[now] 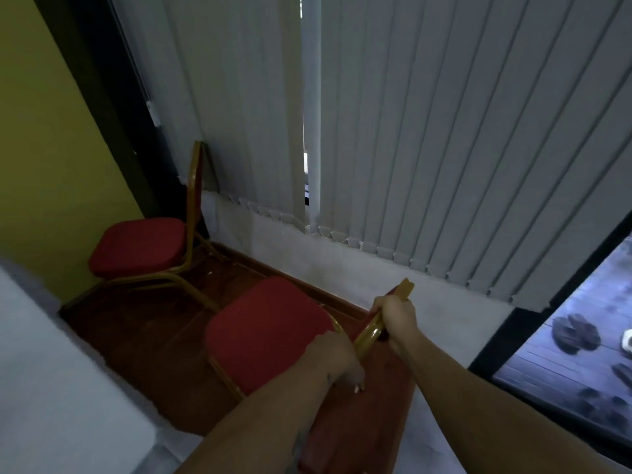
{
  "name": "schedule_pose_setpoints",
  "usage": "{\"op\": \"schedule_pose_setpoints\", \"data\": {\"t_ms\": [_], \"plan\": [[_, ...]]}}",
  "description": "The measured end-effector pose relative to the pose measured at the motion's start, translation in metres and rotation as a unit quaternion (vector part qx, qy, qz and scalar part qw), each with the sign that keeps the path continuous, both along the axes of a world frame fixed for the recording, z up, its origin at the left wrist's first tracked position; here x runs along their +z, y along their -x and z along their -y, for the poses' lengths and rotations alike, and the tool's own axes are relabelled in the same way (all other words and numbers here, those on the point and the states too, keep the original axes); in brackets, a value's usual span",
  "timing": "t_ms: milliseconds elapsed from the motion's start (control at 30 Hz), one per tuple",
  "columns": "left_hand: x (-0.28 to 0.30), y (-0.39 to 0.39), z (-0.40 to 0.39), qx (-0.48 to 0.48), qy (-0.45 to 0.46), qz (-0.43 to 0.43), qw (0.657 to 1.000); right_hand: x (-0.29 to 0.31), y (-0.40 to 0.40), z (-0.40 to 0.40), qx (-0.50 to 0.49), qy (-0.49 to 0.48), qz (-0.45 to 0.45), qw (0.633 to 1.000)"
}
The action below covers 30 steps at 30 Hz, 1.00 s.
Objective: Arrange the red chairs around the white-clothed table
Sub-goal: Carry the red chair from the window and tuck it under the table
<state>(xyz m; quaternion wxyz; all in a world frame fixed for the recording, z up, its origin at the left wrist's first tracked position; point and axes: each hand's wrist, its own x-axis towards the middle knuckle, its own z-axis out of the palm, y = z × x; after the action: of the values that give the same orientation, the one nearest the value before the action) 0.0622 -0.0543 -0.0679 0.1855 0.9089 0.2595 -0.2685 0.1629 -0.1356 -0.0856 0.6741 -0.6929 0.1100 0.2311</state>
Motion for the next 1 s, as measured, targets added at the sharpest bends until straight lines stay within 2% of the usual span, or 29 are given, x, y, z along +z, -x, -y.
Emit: {"op": "schedule_pose_setpoints", "data": {"t_ms": [200, 300, 533, 800, 1000], "plan": [[0.003, -0.070, -0.003, 0.022, 0.012, -0.037, 0.999, -0.003, -0.076, -0.012, 0.041, 0.000, -0.001, 0.999], [0.003, -0.102, -0.011, 0.064, 0.008, -0.016, 0.998, 0.000, -0.113, -0.027, 0.070, -0.025, -0.004, 0.997], [0.006, -0.153, -0.024, 0.129, 0.015, 0.028, 0.991, 0.006, -0.171, -0.051, 0.118, -0.015, -0.004, 0.993], [0.004, -0.184, -0.019, 0.109, 0.018, 0.047, 0.993, 0.007, -0.207, -0.051, 0.133, 0.011, -0.001, 0.991], [0.000, -0.175, -0.023, 0.098, 0.011, 0.076, 0.992, 0.008, -0.219, -0.057, 0.146, 0.059, 0.003, 0.988]]}}
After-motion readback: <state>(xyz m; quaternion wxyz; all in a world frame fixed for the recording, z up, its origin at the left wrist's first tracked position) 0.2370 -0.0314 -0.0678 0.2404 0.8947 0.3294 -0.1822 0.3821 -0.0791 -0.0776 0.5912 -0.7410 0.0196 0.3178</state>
